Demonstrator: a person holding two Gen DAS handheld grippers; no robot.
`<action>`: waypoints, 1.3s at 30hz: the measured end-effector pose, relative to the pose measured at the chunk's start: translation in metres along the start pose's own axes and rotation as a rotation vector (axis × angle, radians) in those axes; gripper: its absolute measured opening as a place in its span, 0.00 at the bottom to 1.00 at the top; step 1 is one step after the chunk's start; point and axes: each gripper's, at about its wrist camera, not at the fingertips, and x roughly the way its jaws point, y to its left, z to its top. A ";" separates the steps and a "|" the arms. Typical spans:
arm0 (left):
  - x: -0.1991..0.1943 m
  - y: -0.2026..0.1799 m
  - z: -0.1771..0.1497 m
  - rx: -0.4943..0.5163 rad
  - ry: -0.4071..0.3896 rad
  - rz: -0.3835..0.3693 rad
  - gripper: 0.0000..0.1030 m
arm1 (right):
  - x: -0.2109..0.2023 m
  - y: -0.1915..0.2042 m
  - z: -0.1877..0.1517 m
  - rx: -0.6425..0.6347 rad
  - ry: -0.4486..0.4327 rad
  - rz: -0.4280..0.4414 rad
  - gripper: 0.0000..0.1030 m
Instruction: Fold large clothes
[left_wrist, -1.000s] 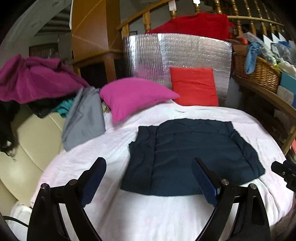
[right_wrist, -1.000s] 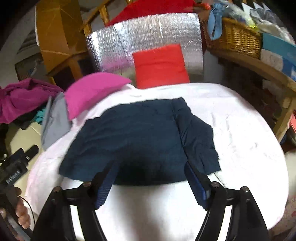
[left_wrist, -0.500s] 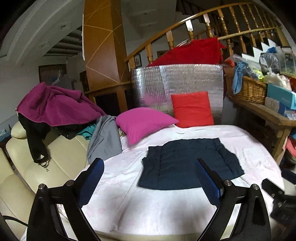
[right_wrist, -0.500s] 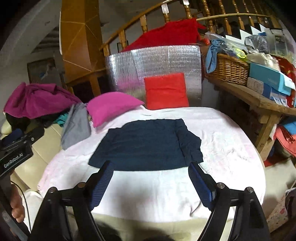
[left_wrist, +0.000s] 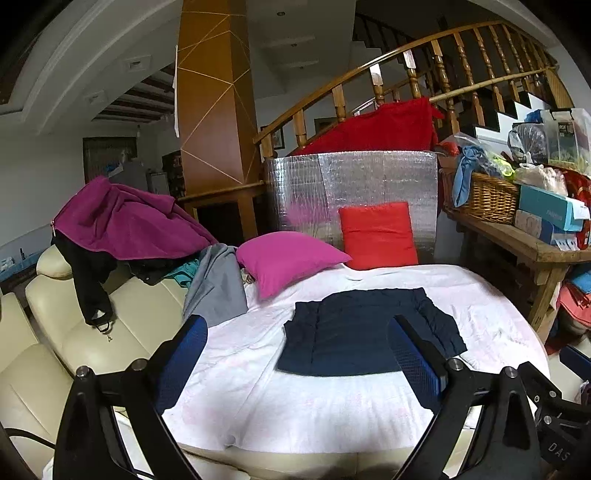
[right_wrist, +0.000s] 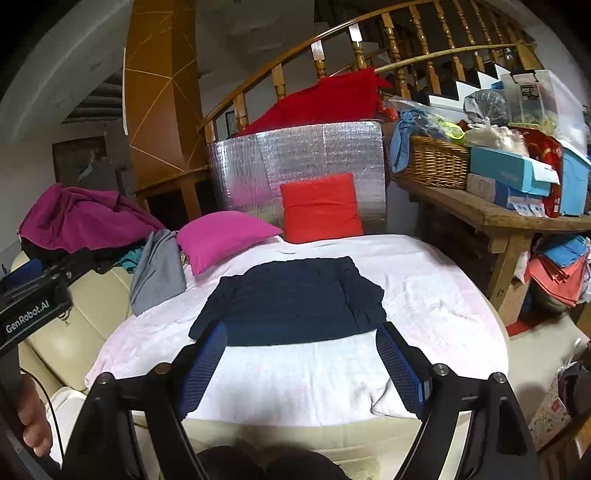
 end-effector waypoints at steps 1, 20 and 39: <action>-0.002 0.001 0.000 0.001 -0.005 -0.001 0.95 | -0.003 0.001 0.000 0.001 -0.005 0.000 0.83; -0.008 0.018 -0.001 -0.025 -0.024 0.024 0.95 | -0.003 0.014 0.007 -0.001 -0.028 -0.019 0.83; 0.011 0.021 0.012 -0.026 -0.019 0.042 0.95 | 0.023 0.020 0.031 -0.017 -0.022 -0.021 0.83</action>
